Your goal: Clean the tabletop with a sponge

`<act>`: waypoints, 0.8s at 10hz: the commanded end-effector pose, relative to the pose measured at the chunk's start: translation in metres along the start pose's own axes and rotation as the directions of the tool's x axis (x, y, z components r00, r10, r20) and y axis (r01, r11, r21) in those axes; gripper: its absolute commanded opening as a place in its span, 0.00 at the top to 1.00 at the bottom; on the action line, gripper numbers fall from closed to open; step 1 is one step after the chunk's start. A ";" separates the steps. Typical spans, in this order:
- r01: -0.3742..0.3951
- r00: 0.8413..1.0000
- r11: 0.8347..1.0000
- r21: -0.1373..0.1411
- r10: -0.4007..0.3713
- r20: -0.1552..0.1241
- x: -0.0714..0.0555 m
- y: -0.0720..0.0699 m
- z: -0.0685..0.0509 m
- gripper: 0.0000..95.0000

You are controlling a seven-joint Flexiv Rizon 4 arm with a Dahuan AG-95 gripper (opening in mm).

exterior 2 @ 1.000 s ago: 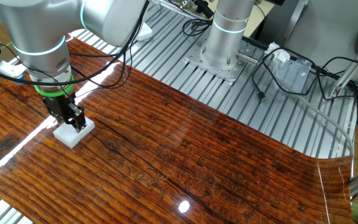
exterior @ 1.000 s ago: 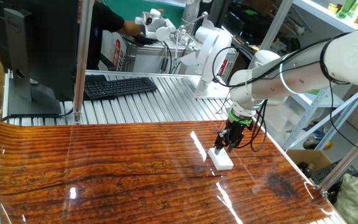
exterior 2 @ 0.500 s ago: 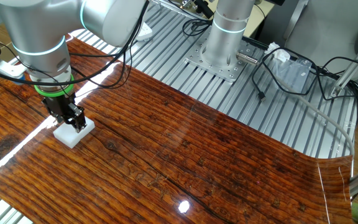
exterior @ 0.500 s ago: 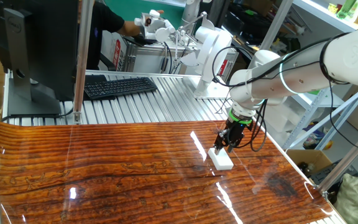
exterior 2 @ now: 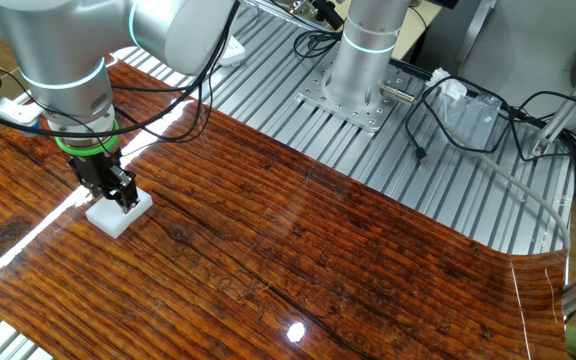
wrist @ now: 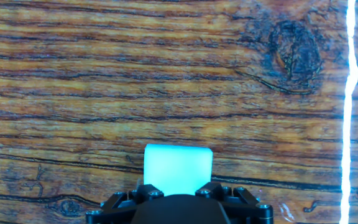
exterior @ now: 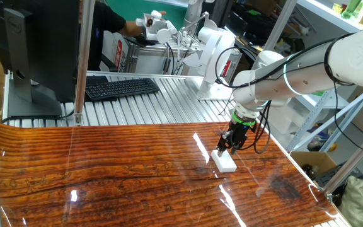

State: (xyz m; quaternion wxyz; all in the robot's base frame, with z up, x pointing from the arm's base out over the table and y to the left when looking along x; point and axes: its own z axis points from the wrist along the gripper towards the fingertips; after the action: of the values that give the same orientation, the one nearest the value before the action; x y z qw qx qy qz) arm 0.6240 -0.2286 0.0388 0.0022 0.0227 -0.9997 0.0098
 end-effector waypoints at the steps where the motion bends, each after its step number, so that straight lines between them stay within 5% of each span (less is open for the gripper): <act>1: -0.194 0.981 0.981 -0.006 0.194 0.008 0.004 0.027 0.021 0.00; 8: -0.174 0.985 0.985 0.007 0.174 0.014 0.007 0.028 0.017 0.00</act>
State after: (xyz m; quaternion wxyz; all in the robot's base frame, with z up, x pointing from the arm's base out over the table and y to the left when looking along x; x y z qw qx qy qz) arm 0.6153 -0.2014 0.0217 -0.0061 -0.0735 -0.9972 0.0136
